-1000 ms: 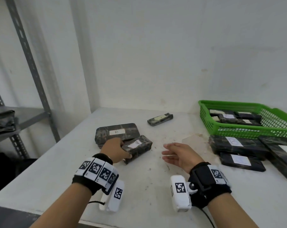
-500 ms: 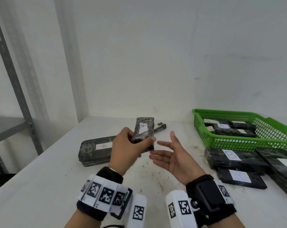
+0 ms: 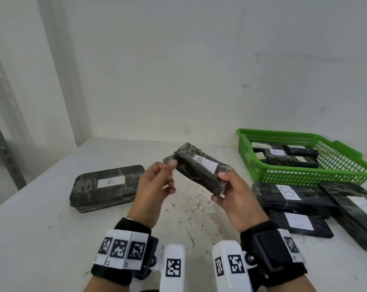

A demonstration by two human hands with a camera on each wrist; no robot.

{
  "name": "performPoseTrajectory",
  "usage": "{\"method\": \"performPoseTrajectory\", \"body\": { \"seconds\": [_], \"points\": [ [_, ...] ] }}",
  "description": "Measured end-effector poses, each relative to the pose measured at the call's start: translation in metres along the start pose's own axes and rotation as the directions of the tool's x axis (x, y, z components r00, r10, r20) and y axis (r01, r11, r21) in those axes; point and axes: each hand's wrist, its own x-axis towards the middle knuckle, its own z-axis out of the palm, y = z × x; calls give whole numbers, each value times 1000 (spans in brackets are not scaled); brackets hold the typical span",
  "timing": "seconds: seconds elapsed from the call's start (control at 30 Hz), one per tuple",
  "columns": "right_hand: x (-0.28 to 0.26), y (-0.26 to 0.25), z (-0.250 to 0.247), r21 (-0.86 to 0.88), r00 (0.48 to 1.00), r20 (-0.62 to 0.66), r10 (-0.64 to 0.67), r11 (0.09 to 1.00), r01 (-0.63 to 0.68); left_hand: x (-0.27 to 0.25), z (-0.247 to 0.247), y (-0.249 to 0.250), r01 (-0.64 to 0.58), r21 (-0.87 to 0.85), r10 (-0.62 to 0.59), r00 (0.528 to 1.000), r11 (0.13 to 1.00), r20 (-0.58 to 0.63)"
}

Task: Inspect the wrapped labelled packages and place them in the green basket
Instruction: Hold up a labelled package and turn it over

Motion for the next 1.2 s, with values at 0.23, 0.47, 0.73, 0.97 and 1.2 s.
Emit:
{"method": "performPoseTrajectory", "body": {
  "seconds": [0.23,0.47,0.73,0.97,1.2],
  "points": [
    [6,24,-2,92,997,26,66,993,-68,0,-5,-14,215,-226,-203,976,950,77],
    [7,36,0,78,990,-73,120,990,-115,1,-1,-32,243,-295,-216,969,924,120],
    [2,38,12,19,983,-83,164,986,-163,-3,-5,-43,376,-337,-355,926,863,126],
    [2,41,11,48,990,-113,85,996,-80,1,-4,-50,371,-293,-379,925,881,31],
    [1,43,7,-108,992,-117,57,992,-69,-3,-4,-46,373,-261,-367,927,890,74]
  ]
}}
